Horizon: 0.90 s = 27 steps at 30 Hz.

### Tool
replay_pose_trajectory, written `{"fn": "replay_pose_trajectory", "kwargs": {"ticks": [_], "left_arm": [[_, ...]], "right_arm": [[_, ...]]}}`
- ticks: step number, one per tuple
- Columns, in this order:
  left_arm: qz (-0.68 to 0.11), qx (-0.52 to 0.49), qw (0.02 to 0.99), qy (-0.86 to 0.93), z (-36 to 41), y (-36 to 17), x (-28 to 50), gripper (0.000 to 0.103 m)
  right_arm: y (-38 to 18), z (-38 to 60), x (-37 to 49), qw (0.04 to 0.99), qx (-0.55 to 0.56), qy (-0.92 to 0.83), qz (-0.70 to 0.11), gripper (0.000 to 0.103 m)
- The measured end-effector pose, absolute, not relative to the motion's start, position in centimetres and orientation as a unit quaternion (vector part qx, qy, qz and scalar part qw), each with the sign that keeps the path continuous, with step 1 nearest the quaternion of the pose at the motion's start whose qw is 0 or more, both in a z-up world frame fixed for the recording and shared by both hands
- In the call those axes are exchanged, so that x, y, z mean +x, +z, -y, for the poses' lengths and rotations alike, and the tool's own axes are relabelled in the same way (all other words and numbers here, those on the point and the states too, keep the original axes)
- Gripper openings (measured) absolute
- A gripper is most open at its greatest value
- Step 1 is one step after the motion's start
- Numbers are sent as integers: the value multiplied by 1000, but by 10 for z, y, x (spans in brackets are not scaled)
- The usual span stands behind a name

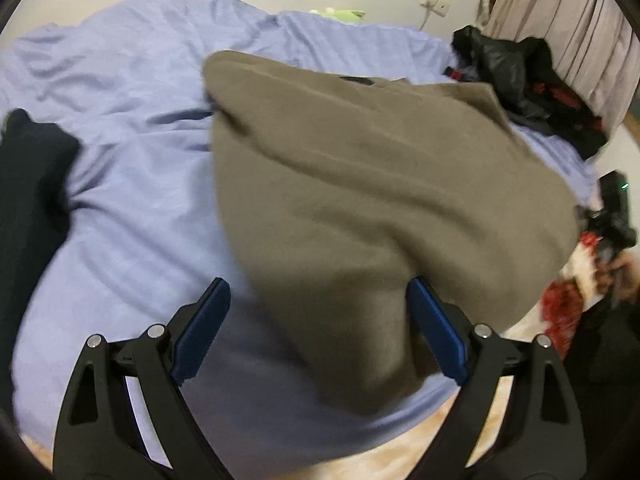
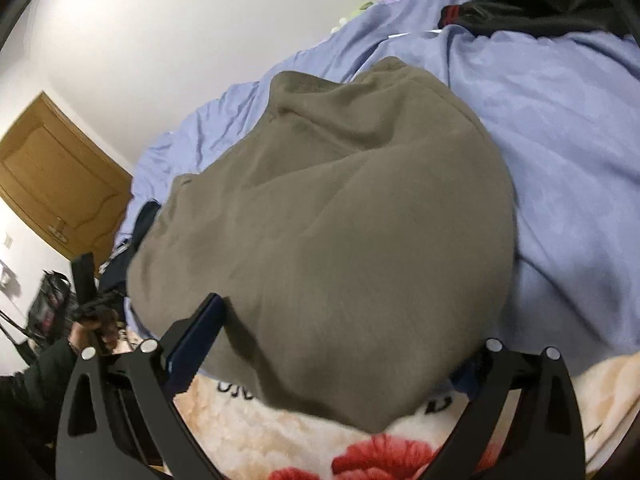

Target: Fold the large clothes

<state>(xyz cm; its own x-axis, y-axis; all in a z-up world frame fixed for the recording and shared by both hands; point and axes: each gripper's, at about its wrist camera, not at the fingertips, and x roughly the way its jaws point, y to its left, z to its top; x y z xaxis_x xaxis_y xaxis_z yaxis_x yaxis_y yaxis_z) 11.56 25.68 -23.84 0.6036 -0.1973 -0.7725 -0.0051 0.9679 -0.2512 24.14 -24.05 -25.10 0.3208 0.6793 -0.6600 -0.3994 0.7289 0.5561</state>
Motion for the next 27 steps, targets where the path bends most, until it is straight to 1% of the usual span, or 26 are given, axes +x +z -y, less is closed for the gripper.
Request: {"fn": "replay_pose_trajectory", "kwargs": {"ticks": [2, 3, 4, 8, 10, 14, 17, 18, 22, 26, 27], "left_arm": [[-445, -120, 885, -64, -256, -242, 124, 89], [-453, -125, 880, -66, -257, -246, 128, 92], [-460, -134, 875, -67, -259, -251, 131, 93], [-463, -241, 843, -133, -277, -259, 127, 93], [-451, -266, 835, -169, -276, -260, 125, 93], [-461, -260, 827, -192, -258, -267, 127, 93], [-448, -267, 829, -205, -251, -268, 134, 93], [-443, -274, 827, -212, -249, -269, 138, 93], [-439, -280, 826, -217, -242, -270, 151, 93], [-441, -278, 827, -213, -233, -267, 158, 93], [-443, -274, 827, -211, -234, -265, 160, 92]], "right_arm": [[-249, 236, 250, 803, 148, 339, -468, 96], [-251, 236, 254, 802, 149, 340, -469, 96], [-252, 237, 256, 800, 150, 342, -470, 96], [-258, 243, 261, 780, 170, 361, -483, 96], [-257, 242, 262, 768, 171, 382, -484, 96], [-248, 245, 260, 750, 201, 423, -466, 96], [-255, 224, 256, 753, 138, 418, -490, 96], [-256, 220, 255, 754, 128, 419, -490, 99], [-262, 206, 262, 754, 129, 422, -487, 99], [-270, 191, 264, 754, 89, 409, -507, 99], [-270, 188, 264, 753, 82, 405, -512, 99]]}}
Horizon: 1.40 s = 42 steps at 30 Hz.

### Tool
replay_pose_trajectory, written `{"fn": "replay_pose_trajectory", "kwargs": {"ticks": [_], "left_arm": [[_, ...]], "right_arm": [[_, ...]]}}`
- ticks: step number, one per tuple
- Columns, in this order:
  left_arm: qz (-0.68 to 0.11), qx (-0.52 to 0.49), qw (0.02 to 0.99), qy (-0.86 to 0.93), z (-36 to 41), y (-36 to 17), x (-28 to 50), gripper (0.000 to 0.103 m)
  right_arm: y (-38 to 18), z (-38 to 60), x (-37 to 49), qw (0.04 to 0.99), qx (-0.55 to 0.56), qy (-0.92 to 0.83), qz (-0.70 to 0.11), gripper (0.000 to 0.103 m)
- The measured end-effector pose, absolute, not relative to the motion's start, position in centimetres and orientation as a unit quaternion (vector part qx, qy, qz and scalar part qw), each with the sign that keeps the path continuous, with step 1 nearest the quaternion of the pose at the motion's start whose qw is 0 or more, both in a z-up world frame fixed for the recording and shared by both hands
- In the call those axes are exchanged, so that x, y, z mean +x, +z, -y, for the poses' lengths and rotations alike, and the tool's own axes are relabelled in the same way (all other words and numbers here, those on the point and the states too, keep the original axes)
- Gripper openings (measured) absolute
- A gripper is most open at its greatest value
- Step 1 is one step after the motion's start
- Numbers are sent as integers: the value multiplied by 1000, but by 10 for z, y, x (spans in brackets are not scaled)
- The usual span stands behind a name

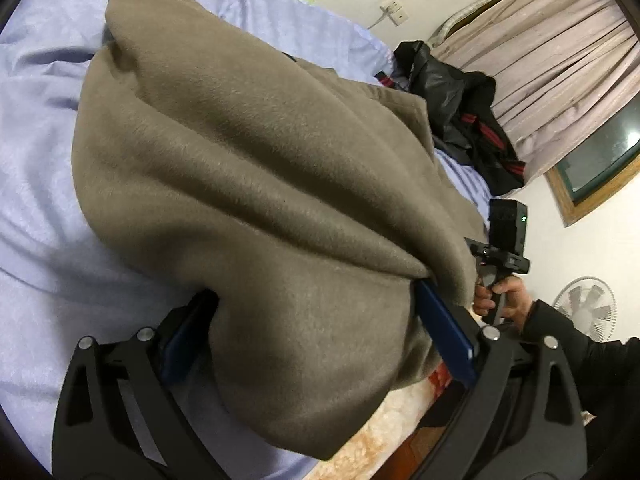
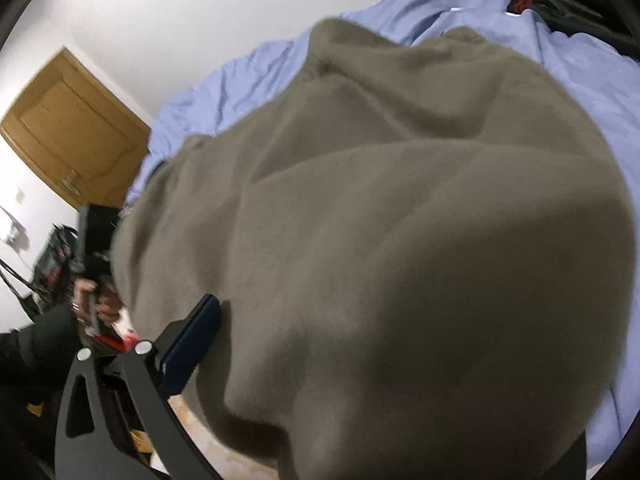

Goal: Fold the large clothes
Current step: 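Grasp the olive bundle edges with both grippers and lift it off the sheet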

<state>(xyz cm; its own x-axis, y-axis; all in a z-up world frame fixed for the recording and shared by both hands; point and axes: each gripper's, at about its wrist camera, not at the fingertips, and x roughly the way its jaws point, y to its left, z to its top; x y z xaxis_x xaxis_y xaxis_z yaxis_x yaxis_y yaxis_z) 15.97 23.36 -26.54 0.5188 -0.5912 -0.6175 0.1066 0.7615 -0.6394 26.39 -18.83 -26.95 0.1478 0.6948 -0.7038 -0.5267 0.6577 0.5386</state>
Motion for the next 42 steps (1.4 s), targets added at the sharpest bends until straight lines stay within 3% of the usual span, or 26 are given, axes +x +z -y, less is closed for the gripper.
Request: {"fn": "replay_pose_trajectory", "kwargs": {"ticks": [1, 2, 3, 4, 6, 9, 14, 20, 23, 31, 34, 38, 42], "left_arm": [[-444, -266, 830, -208, -231, -263, 161, 90], [-444, -261, 833, -205, -231, -261, 161, 80], [-440, -242, 835, -223, -233, -259, 160, 59], [-438, -238, 840, -216, -234, -255, 159, 50], [-432, -244, 842, -211, -238, -247, 155, 32], [-424, -245, 847, -206, -236, -231, 146, 22], [-401, -247, 855, -216, -233, -187, 127, 17], [-415, -240, 856, -196, -225, -153, 93, 16], [-423, -253, 850, -185, -220, -152, 64, 16], [-505, -244, 819, -122, -203, -234, 40, 19], [-520, -234, 814, -113, -200, -249, 39, 32], [-539, -215, 809, -91, -212, -265, 31, 70], [-527, -226, 813, -101, -222, -267, 37, 80]], "right_arm": [[-267, 188, 264, 751, 80, 401, -518, 97], [-266, 189, 265, 752, 81, 391, -524, 93], [-264, 193, 265, 756, 85, 377, -529, 75], [-260, 199, 266, 759, 99, 365, -531, 51], [-248, 209, 261, 760, 129, 364, -523, 36], [-227, 204, 246, 770, 98, 361, -516, 31], [-168, 204, 234, 780, 96, 380, -488, 29], [-102, 206, 216, 776, 73, 399, -483, 28], [-97, 207, 194, 762, 55, 401, -505, 28], [-213, 240, 162, 714, 108, 331, -608, 37], [-238, 257, 154, 707, 142, 317, -617, 54], [-247, 277, 149, 709, 138, 322, -612, 71], [-265, 285, 151, 708, 121, 327, -614, 79]]}}
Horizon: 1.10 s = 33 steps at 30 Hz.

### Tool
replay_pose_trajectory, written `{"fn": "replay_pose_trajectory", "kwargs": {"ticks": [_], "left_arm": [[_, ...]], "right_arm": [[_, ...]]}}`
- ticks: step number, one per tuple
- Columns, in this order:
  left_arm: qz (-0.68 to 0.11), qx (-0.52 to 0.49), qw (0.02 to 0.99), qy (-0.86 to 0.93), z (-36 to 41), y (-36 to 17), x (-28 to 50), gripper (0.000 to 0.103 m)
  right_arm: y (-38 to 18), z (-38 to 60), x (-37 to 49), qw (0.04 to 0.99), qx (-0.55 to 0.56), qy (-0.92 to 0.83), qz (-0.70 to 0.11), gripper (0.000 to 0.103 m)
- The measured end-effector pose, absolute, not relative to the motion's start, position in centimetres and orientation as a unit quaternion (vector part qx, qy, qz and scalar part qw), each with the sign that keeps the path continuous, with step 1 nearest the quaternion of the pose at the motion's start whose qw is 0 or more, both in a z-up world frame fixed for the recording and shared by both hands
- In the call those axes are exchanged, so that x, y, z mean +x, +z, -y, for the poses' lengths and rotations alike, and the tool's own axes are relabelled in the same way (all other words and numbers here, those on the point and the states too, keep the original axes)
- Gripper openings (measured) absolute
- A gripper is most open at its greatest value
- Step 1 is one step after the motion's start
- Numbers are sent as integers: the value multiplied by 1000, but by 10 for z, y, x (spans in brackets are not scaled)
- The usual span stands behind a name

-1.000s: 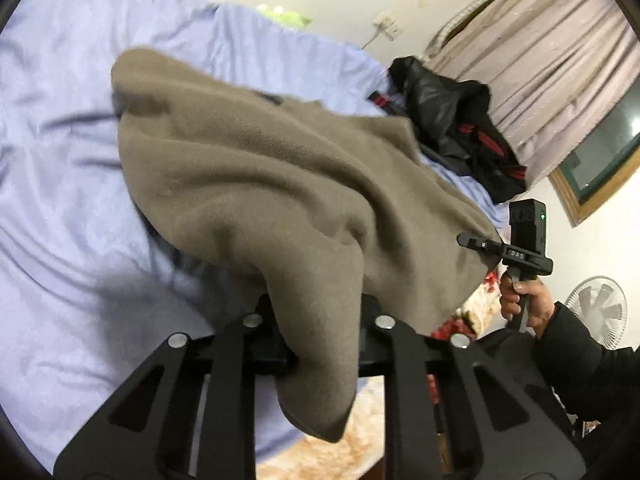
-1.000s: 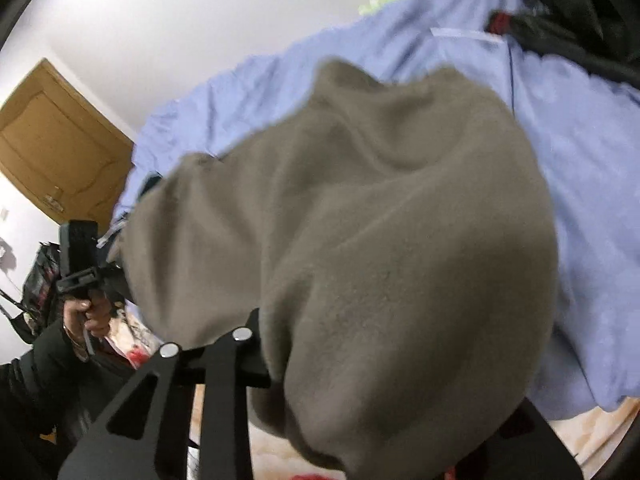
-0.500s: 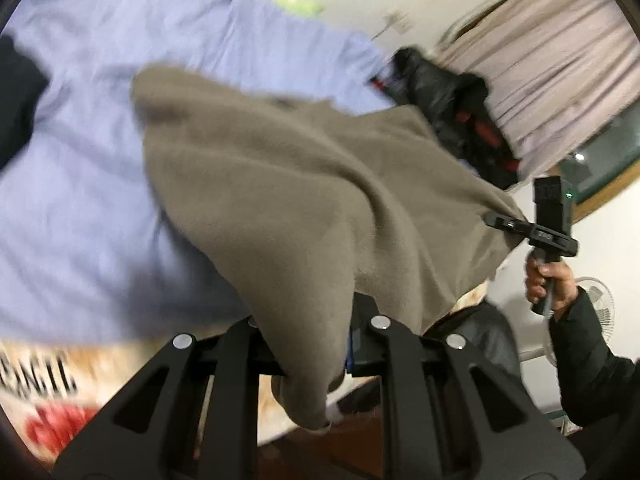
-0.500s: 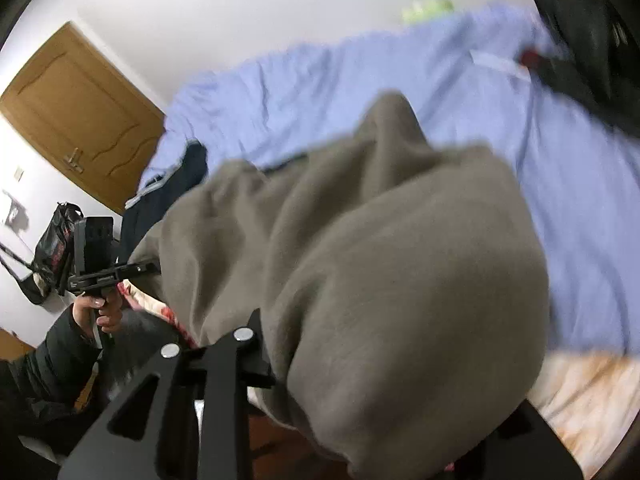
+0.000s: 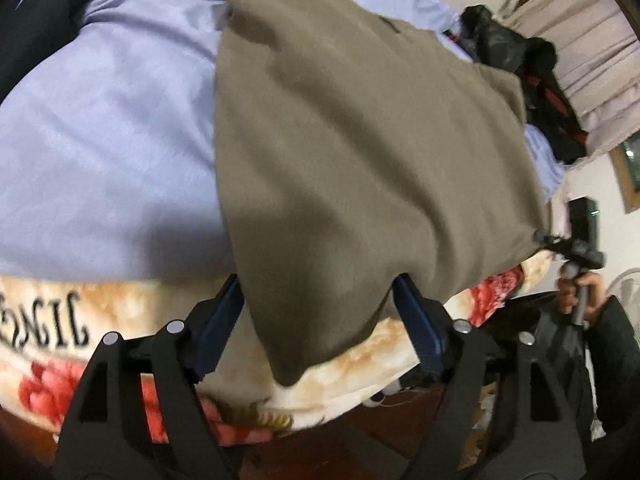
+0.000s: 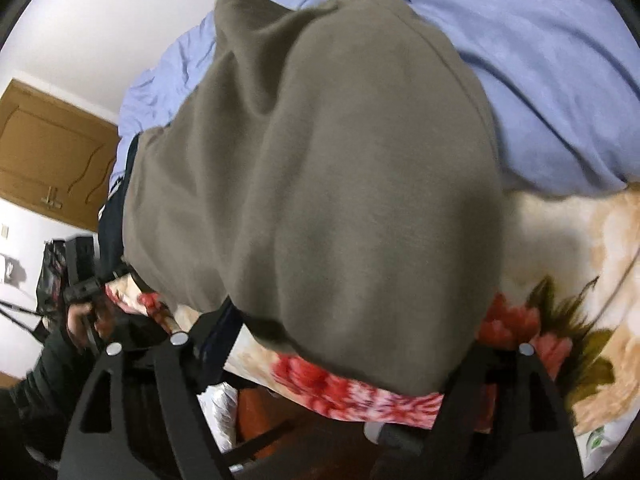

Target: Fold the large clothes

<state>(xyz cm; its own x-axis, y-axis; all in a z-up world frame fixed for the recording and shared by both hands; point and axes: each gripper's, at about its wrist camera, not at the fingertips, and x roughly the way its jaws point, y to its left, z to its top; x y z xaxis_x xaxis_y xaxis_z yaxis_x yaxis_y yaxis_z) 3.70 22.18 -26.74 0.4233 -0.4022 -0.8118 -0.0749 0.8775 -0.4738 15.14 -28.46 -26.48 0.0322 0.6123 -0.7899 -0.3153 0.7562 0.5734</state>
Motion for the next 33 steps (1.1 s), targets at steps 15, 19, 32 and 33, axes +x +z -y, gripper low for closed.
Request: {"fn": "replay_pose_trajectory", "kwargs": {"ticks": [15, 19, 32, 33], "left_arm": [[-569, -279, 755, -170, -215, -303, 63, 28], [-538, -293, 768, -187, -215, -282, 55, 18], [-395, -271, 848, -228, -230, -123, 61, 14], [-384, -272, 851, -231, -231, -109, 65, 14]], "right_arm": [[-304, 259, 178, 677, 174, 318, -640, 41], [-263, 253, 172, 690, 156, 350, -614, 32], [-75, 203, 207, 734, 136, 413, -521, 30], [-62, 201, 213, 736, 139, 416, -516, 30]]}}
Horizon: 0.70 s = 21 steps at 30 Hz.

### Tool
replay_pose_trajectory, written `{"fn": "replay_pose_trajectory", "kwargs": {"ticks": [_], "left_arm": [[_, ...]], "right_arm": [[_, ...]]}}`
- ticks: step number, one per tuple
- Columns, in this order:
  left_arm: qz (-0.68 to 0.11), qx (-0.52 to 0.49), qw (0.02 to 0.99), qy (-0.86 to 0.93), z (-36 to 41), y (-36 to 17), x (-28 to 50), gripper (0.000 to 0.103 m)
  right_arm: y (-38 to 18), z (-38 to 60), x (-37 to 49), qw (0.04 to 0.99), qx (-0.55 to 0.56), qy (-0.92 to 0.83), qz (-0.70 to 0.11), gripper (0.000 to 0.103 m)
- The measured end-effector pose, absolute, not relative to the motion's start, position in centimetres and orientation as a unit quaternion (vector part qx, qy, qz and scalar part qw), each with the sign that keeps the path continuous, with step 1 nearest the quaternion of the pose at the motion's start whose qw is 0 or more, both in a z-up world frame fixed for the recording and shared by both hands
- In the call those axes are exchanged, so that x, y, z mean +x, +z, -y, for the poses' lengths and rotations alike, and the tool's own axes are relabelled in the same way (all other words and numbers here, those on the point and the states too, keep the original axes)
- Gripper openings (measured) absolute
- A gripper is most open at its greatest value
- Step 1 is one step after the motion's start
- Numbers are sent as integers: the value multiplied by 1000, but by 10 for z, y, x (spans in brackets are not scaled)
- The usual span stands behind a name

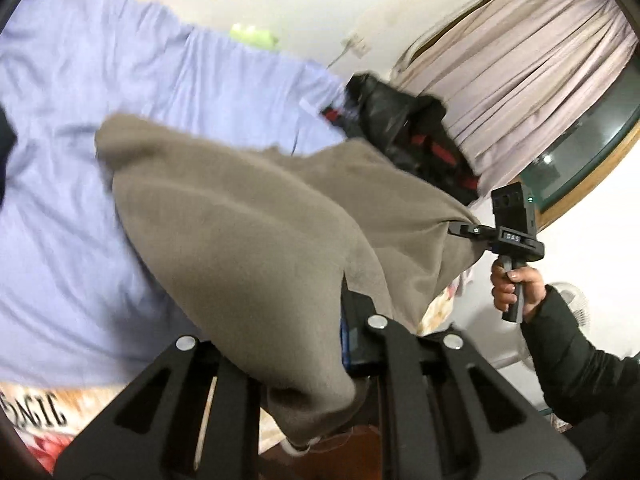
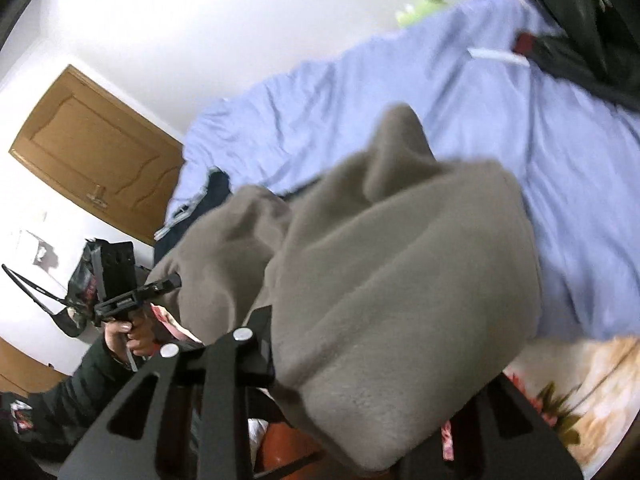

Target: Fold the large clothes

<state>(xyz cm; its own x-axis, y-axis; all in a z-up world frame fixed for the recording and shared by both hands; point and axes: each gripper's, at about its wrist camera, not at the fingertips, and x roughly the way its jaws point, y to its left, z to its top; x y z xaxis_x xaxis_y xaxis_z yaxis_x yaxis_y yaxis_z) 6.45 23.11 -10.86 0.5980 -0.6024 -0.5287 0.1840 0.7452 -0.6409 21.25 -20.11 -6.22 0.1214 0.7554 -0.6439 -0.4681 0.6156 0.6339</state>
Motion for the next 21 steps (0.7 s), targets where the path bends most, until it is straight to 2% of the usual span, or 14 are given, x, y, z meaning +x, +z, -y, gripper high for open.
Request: {"fn": "replay_pose_trajectory", "kwargs": {"ticks": [10, 15, 21], "left_arm": [[-306, -269, 885, -227, -295, 21, 94, 13], [-265, -255, 912, -181, -370, 97, 79, 13], [-215, -230, 947, -69, -490, 183, 11, 13]], "right_arm": [[62, 109, 244, 748, 137, 452, -467, 29], [135, -5, 253, 735, 97, 511, -436, 29], [217, -162, 253, 702, 72, 598, -381, 29]]}}
